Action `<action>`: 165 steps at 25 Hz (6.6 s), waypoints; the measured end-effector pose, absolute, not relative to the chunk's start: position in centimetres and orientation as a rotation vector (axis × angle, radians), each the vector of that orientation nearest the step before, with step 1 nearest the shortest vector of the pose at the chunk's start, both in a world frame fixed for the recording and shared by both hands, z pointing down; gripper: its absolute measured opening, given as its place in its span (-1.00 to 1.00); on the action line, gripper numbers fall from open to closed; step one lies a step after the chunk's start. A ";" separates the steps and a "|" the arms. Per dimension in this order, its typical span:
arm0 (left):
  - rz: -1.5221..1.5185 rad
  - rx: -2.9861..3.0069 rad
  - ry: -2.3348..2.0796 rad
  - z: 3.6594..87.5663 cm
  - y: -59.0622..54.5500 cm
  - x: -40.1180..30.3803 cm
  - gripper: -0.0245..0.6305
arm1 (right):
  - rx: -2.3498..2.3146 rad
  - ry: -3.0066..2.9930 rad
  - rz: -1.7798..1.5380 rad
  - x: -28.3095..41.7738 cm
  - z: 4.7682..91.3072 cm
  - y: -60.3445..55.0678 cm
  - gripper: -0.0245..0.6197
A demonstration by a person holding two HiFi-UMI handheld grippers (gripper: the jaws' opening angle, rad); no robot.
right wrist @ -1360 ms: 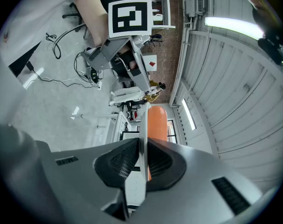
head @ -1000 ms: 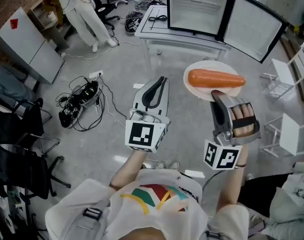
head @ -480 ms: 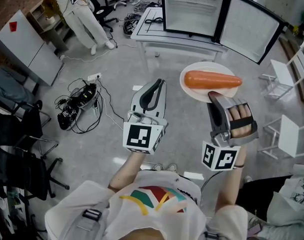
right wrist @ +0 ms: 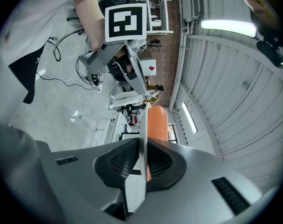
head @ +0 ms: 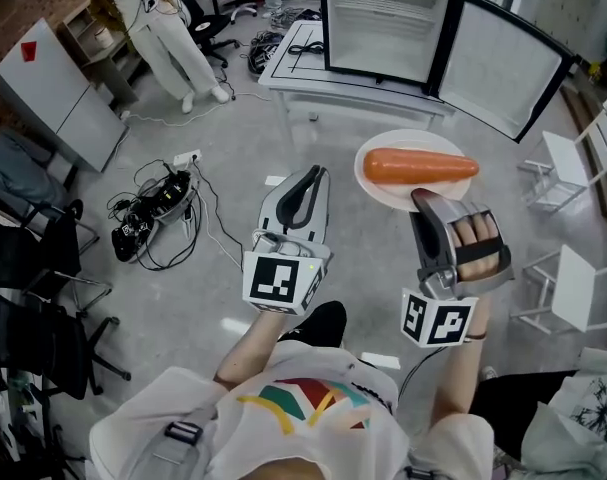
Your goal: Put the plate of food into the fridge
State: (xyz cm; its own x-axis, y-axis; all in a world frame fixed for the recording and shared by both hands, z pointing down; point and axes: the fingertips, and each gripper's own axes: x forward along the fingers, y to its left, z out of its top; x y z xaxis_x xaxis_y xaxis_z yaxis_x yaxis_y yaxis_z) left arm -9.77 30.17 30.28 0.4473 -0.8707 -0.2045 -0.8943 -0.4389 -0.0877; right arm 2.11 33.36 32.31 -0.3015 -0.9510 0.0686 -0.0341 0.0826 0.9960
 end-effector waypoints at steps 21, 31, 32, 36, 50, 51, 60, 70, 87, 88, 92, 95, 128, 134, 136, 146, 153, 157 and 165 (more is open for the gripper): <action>0.237 -2.517 1.501 28.8 5.6 -11.3 -0.84 | 1.035 -1.456 -1.331 0.9 31.7 9.0 -0.80; 0.243 -2.546 1.476 28.6 -4.3 -11.9 -0.84 | 1.044 -1.445 -1.302 0.4 31.0 -1.0 -0.80; 0.240 -2.553 1.478 28.8 -5.0 -11.9 -0.84 | 1.045 -1.447 -1.299 0.4 30.9 -1.8 -0.80; 0.229 -2.562 1.490 30.0 -7.7 -11.0 -0.84 | 1.037 -1.452 -1.292 1.4 31.8 -4.7 -0.80; 0.203 -2.544 1.508 29.9 -21.8 -4.2 -0.84 | 1.013 -1.487 -1.322 6.7 31.7 -18.7 -0.80; 0.206 -2.541 1.512 30.0 -22.8 -3.7 -0.84 | 1.011 -1.491 -1.329 7.1 31.7 -19.7 -0.80; 0.192 -2.543 1.538 30.6 -30.0 -1.0 -0.84 | 0.965 -1.549 -1.321 8.4 32.9 -27.1 -0.80; 0.171 -2.558 1.530 31.3 -35.1 -0.2 -0.84 | 0.931 -1.563 -1.261 9.2 34.6 -33.2 -0.80; 0.136 -2.629 1.485 33.3 -39.6 0.2 -0.84 | 0.906 -1.546 -1.174 9.5 36.3 -38.8 -0.80; 0.133 -2.629 1.482 33.3 -39.8 0.2 -0.84 | 0.905 -1.547 -1.172 9.4 36.3 -38.9 -0.80; 0.131 -2.631 1.494 33.4 -40.5 -0.3 -0.84 | 0.894 -1.545 -1.164 9.2 36.1 -39.5 -0.80; 0.136 -2.630 1.504 33.4 -40.8 -0.7 -0.84 | 0.877 -1.546 -1.147 9.1 36.1 -39.8 -0.80; 0.158 -2.618 1.500 32.6 -41.1 -1.0 -0.84 | 0.803 -1.825 -0.969 7.4 34.7 -41.1 -0.41; 0.170 -2.621 1.478 32.2 -40.9 -0.7 -0.84 | 0.826 -1.890 -0.898 7.9 34.1 -41.2 -0.39; 0.169 -2.626 1.473 32.2 -40.8 -0.6 -0.84 | 0.836 -1.923 -0.855 8.0 33.7 -41.2 -0.39; 0.177 -2.636 1.453 31.8 -40.4 0.2 -0.84 | 0.773 -2.030 -0.684 8.2 34.9 -40.4 -0.39; 0.188 -2.645 1.445 31.8 -40.3 0.7 -0.84 | 0.733 -2.141 -0.600 7.6 34.9 -39.6 -0.30; 0.193 -2.640 1.447 31.7 -40.1 0.8 -0.84 | 0.743 -2.117 -0.635 7.6 34.8 -39.5 -0.30; 0.195 -2.625 1.457 31.5 -39.6 0.6 -0.84 | 0.840 -2.186 -0.687 7.5 32.1 -38.0 -0.31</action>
State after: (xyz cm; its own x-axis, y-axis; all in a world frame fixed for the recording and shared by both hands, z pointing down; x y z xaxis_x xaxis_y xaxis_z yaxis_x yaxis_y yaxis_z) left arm 0.56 -39.61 31.50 0.5247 -0.8327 -0.1770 -0.8499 -0.5242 -0.0534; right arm 7.50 -37.96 32.06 -0.5553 -0.7254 0.4068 -0.3625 0.6513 0.6666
